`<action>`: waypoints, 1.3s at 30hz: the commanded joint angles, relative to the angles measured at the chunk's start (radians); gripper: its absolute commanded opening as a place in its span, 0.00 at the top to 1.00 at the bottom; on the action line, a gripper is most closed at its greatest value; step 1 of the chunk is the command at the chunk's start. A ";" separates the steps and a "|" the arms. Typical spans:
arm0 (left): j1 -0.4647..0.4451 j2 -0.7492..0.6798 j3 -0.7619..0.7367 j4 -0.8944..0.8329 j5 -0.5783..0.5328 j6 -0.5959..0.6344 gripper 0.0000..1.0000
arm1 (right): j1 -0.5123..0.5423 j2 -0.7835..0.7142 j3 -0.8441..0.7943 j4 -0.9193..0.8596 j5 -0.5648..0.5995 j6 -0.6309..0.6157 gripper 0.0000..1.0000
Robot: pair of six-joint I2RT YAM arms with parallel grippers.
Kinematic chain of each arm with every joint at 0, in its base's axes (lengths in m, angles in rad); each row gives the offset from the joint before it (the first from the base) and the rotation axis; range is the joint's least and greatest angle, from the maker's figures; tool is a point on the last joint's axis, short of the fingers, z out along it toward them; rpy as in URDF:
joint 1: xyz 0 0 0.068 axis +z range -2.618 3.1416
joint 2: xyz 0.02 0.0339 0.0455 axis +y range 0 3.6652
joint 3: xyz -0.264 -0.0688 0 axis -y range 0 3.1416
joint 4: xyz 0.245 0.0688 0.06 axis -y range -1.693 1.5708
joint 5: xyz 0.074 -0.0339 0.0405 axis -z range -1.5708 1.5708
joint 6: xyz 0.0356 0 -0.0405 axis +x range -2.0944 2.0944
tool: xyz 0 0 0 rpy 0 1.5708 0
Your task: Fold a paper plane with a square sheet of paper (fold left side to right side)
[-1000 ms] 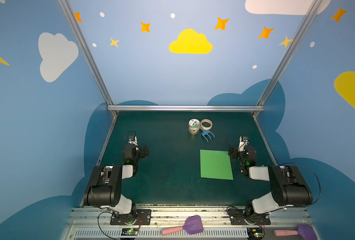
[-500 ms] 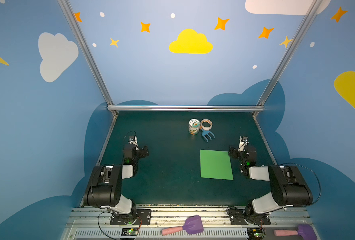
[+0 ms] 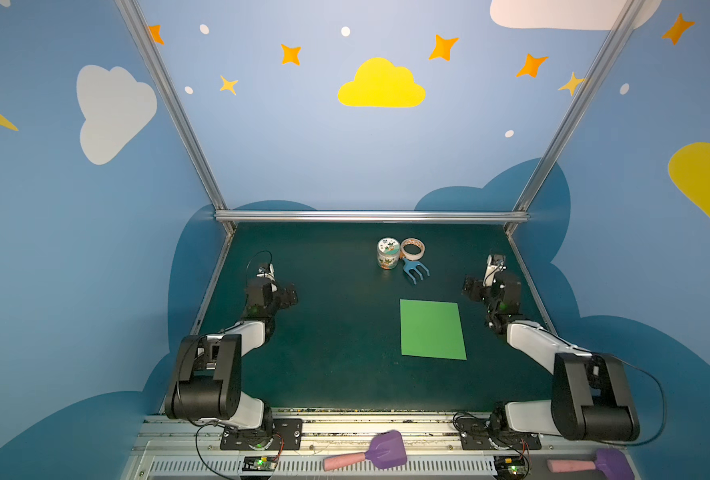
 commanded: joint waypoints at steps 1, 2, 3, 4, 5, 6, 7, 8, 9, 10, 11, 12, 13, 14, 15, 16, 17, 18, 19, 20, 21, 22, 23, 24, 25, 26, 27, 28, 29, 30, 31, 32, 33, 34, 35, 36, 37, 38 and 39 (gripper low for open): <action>-0.005 -0.096 0.042 -0.165 -0.017 -0.025 0.00 | -0.001 -0.057 0.097 -0.283 0.004 0.181 0.03; -0.006 -0.126 0.049 -0.188 -0.017 -0.059 0.00 | -0.005 -0.072 0.119 -0.336 0.021 0.289 0.03; -0.007 -0.153 0.058 -0.213 -0.003 -0.083 0.00 | -0.009 -0.082 0.139 -0.402 0.023 0.365 0.03; -0.008 -0.180 0.072 -0.246 0.013 -0.121 0.00 | -0.017 -0.092 0.157 -0.443 -0.025 0.394 0.03; -0.015 -0.203 0.091 -0.292 0.014 -0.167 0.00 | -0.022 -0.097 0.165 -0.456 -0.116 0.387 0.03; -0.023 -0.221 0.115 -0.341 0.009 -0.206 0.00 | -0.021 -0.099 0.167 -0.460 -0.198 0.379 0.03; -0.037 -0.238 0.145 -0.408 0.001 -0.246 0.00 | -0.021 -0.100 0.162 -0.452 -0.308 0.345 0.03; -0.053 -0.250 0.174 -0.477 -0.011 -0.282 0.00 | -0.012 -0.095 0.158 -0.451 -0.383 0.350 0.04; -0.072 -0.255 0.199 -0.526 -0.023 -0.309 0.00 | -0.004 -0.085 0.158 -0.464 -0.431 0.362 0.04; -0.098 -0.259 0.228 -0.598 -0.035 -0.338 0.00 | 0.004 -0.072 0.158 -0.482 -0.482 0.364 0.05; -0.124 -0.259 0.257 -0.657 -0.036 -0.353 0.00 | 0.020 -0.059 0.157 -0.505 -0.513 0.368 0.06; -0.145 -0.258 0.276 -0.702 -0.033 -0.369 0.00 | 0.036 -0.049 0.151 -0.515 -0.536 0.370 0.06; -0.168 -0.257 0.297 -0.750 -0.032 -0.383 0.00 | 0.056 -0.038 0.140 -0.522 -0.552 0.372 0.07; -0.192 -0.255 0.310 -0.785 -0.032 -0.397 0.00 | 0.080 -0.030 0.132 -0.533 -0.555 0.376 0.07; -0.209 -0.257 0.313 -0.803 -0.028 -0.406 0.00 | 0.105 -0.020 0.121 -0.537 -0.561 0.377 0.09; -0.232 -0.258 0.309 -0.816 -0.023 -0.415 0.00 | 0.129 -0.012 0.113 -0.546 -0.556 0.380 0.11; -0.255 -0.261 0.303 -0.824 -0.024 -0.423 0.00 | 0.151 0.000 0.105 -0.553 -0.550 0.385 0.12; -0.274 -0.263 0.298 -0.828 -0.025 -0.427 0.00 | 0.168 0.009 0.096 -0.555 -0.549 0.386 0.14; -0.297 -0.268 0.286 -0.827 -0.026 -0.433 0.00 | 0.187 0.018 0.084 -0.555 -0.540 0.395 0.15; -0.318 -0.272 0.276 -0.825 -0.030 -0.436 0.00 | 0.204 0.027 0.072 -0.551 -0.533 0.405 0.16; -0.336 -0.275 0.270 -0.824 -0.033 -0.438 0.00 | 0.218 0.036 0.061 -0.543 -0.530 0.410 0.17; -0.354 -0.278 0.263 -0.823 -0.039 -0.439 0.00 | 0.234 0.051 0.050 -0.535 -0.521 0.420 0.18; -0.367 -0.279 0.258 -0.824 -0.044 -0.441 0.00 | 0.247 0.065 0.040 -0.526 -0.512 0.431 0.19; -0.375 -0.276 0.254 -0.824 -0.042 -0.445 0.00 | 0.259 0.077 0.031 -0.516 -0.503 0.439 0.19; -0.385 -0.273 0.253 -0.827 -0.038 -0.445 0.00 | 0.272 0.095 0.024 -0.506 -0.493 0.450 0.20; -0.392 -0.268 0.253 -0.829 -0.038 -0.447 0.00 | 0.282 0.113 0.018 -0.497 -0.487 0.459 0.21; -0.396 -0.263 0.254 -0.832 -0.037 -0.448 0.00 | 0.292 0.127 0.015 -0.488 -0.484 0.464 0.23; -0.404 -0.259 0.254 -0.836 -0.037 -0.447 0.00 | 0.302 0.146 0.012 -0.482 -0.477 0.471 0.24; -0.407 -0.255 0.254 -0.840 -0.037 -0.450 0.00 | 0.312 0.157 0.009 -0.477 -0.470 0.476 0.24; -0.413 -0.251 0.256 -0.843 -0.038 -0.451 0.00 | 0.323 0.172 0.008 -0.471 -0.459 0.483 0.25; -0.417 -0.245 0.256 -0.846 -0.037 -0.451 0.00 | 0.334 0.185 0.008 -0.467 -0.449 0.490 0.25; -0.419 -0.243 0.257 -0.850 -0.037 -0.452 0.00 | 0.344 0.197 0.006 -0.461 -0.444 0.495 0.26; -0.423 -0.239 0.260 -0.853 -0.035 -0.452 0.00 | 0.357 0.212 0.008 -0.456 -0.438 0.505 0.26; -0.423 -0.236 0.260 -0.855 -0.032 -0.452 0.00 | 0.370 0.227 0.008 -0.450 -0.436 0.515 0.27; -0.426 -0.234 0.262 -0.858 -0.032 -0.451 0.00 | 0.383 0.238 0.009 -0.444 -0.432 0.524 0.28; -0.428 -0.231 0.263 -0.860 -0.032 -0.451 0.00 | 0.398 0.253 0.009 -0.437 -0.426 0.541 0.28; -0.429 -0.231 0.266 -0.863 -0.031 -0.452 0.00 | 0.414 0.266 0.008 -0.423 -0.424 0.555 0.29; -0.429 -0.227 0.267 -0.862 -0.029 -0.452 0.00 | 0.431 0.278 0.008 -0.410 -0.424 0.570 0.29; -0.429 -0.226 0.269 -0.865 -0.026 -0.452 0.00 | 0.452 0.292 0.010 -0.398 -0.421 0.588 0.29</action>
